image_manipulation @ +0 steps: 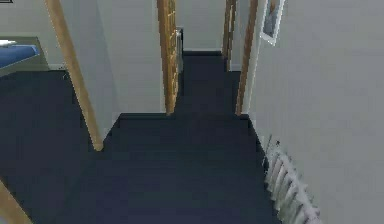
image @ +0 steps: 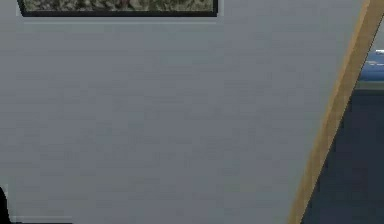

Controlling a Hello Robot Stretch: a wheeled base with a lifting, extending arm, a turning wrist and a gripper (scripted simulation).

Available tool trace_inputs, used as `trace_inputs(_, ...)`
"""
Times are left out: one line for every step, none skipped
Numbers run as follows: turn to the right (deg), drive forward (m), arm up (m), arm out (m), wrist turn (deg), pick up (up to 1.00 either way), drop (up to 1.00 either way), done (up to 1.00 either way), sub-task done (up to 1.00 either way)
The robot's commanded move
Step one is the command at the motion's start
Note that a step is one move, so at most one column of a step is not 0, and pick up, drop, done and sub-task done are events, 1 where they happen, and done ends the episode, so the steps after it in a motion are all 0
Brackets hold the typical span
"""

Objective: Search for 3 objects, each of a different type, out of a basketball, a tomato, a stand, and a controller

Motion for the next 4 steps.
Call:
trace_inputs(-45.0, 0.00, 0.00, 0.00, 0.0, 0.00, 0.00, 0.00, 0.00)
trace_inputs(-42.0, 0.00, 0.00, 0.00, 0.0, 0.00, 0.00, 0.00, 0.00)
trace_inputs(0.0, 1.00, 0.00, 0.00, 0.0, 0.00, 0.00, 0.00, 0.00)
trace_inputs(0.0, 0.90, 0.00, 0.00, 0.0, 0.00, 0.00, 0.00, 0.00)
